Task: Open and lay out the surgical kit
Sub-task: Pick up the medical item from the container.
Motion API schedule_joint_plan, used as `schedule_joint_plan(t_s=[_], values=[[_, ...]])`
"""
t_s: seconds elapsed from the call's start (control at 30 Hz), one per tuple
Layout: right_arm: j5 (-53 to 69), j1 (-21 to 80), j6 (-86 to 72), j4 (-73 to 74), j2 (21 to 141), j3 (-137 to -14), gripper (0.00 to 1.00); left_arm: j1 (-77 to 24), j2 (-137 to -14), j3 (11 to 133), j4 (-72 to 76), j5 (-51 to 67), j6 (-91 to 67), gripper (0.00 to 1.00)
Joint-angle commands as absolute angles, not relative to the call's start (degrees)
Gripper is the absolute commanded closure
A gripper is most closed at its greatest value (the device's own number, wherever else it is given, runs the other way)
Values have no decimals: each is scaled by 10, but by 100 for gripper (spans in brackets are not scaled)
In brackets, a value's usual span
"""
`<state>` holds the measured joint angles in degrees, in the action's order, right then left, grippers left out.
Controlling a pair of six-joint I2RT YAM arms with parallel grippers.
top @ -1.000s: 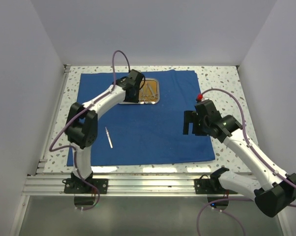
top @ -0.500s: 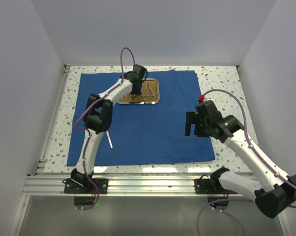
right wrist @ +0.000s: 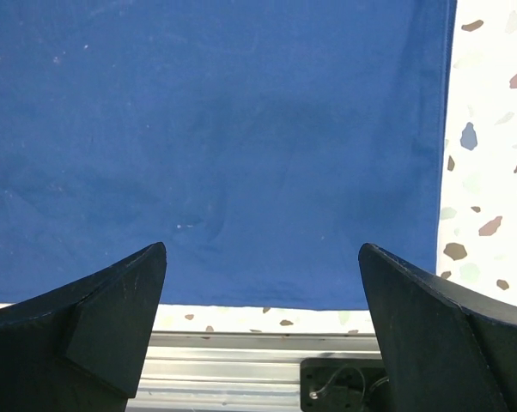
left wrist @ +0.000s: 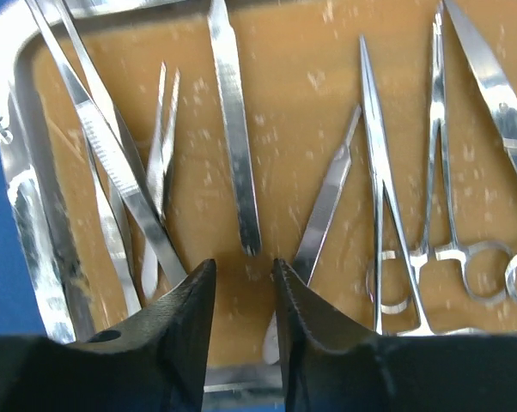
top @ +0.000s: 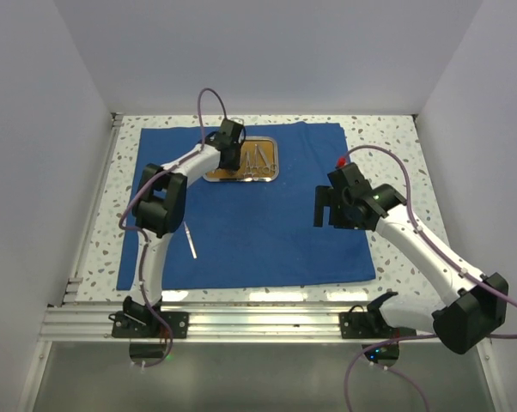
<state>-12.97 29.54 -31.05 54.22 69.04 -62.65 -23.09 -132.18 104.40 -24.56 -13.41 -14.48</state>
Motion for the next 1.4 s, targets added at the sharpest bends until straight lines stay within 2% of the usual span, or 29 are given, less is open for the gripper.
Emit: schedule_joint_plan(t_s=[0.0,0.07,0.13,0.4,0.53,0.8,1.37], values=[[-133,293,-325,516,703,-651,2,-238,-1297,970,-271,-52,-125,62],[-130,293,-329,508,707,-652,2,-242,-1288,964,-267,-23,-121,54],[-129,293,-328,509,710,-654,2,-243,-1286,967,-270,-8,-121,51],[-134,293,-328,520,689,-643,2,-243,-1287,1014,-272,-3,-131,48],[-133,293,-332,524,670,-628,2,-244,-1330,1094,-313,4,-138,50],[-136,293,-326,532,656,-617,1,-250,-1331,1157,-321,-20,-160,50],[-142,293,-283,536,660,-622,2,-281,-1368,1145,-351,-85,-227,57]])
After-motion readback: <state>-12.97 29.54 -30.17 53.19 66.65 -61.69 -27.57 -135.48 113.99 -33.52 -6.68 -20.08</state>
